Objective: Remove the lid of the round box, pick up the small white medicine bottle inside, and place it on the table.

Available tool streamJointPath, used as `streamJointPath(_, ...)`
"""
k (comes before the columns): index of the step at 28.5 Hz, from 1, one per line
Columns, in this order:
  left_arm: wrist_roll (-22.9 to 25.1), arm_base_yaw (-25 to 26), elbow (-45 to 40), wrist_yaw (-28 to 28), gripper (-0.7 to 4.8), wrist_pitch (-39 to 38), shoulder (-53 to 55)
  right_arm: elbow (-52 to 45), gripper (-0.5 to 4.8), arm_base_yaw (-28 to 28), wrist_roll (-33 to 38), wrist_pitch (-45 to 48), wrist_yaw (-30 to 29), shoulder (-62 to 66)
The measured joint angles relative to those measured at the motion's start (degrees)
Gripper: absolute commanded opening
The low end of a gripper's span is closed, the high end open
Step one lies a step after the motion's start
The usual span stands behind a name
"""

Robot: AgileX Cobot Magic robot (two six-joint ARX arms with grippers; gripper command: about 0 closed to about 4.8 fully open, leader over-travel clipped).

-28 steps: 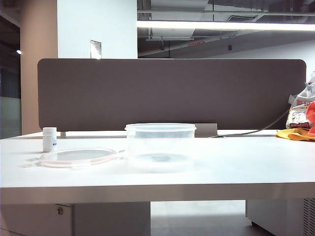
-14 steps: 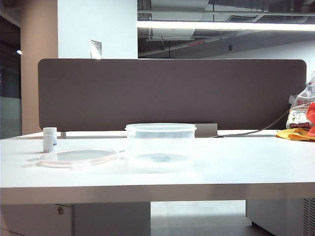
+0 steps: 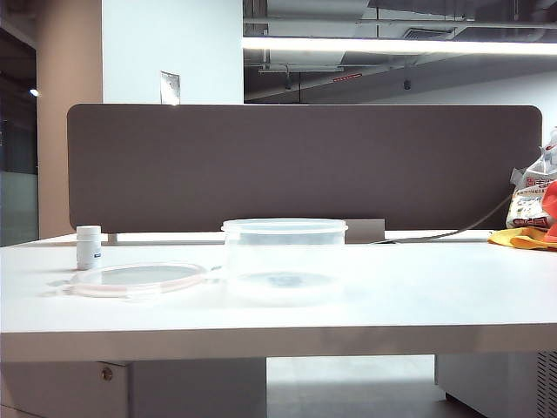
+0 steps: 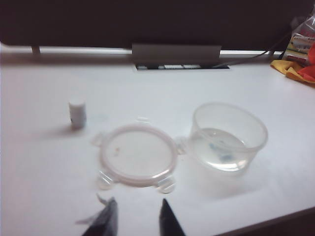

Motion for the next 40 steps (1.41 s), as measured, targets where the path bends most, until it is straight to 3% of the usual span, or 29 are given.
streamJointPath(4, -5.79, 0.00, -8.11, 2.01, 1.17, 3.96, -6.80, -4.66, 1.07, 0.00, 0.00, 2.21, 0.02, -5.05)
streamJointPath(7, -8.50, -0.04, -11.43, 4.22, 1.16, 5.42, -6.16, -7.52, 1.07, 0.00, 0.13, 4.09, -0.09, -8.07)
streamJointPath(10, -9.79, -0.37, -14.78, 6.73, 1.16, 7.10, -6.21, -9.42, 1.07, -0.02, 3.04, 7.19, 0.00, -11.19)
streamJointPath(17, -10.36, -0.39, -20.24, 4.92, 1.16, 10.45, -6.23, -13.51, 1.07, -0.04, 6.82, 11.80, 1.75, -13.07)
streamJointPath(25, -5.77, -0.39, -27.39, 0.94, 1.15, 16.76, -6.23, -25.35, 1.08, -0.04, 11.08, 21.33, 1.77, -13.11)
streamJointPath(30, -2.08, -0.39, -28.04, -2.05, 1.09, 16.13, -6.23, -32.15, 1.08, -0.04, 11.26, 24.81, 1.95, -13.11)
streamJointPath(40, 2.38, -0.39, -28.48, -3.87, 0.82, 15.34, -6.03, -33.51, 1.08, -0.04, 8.41, 26.47, 1.84, -13.11)
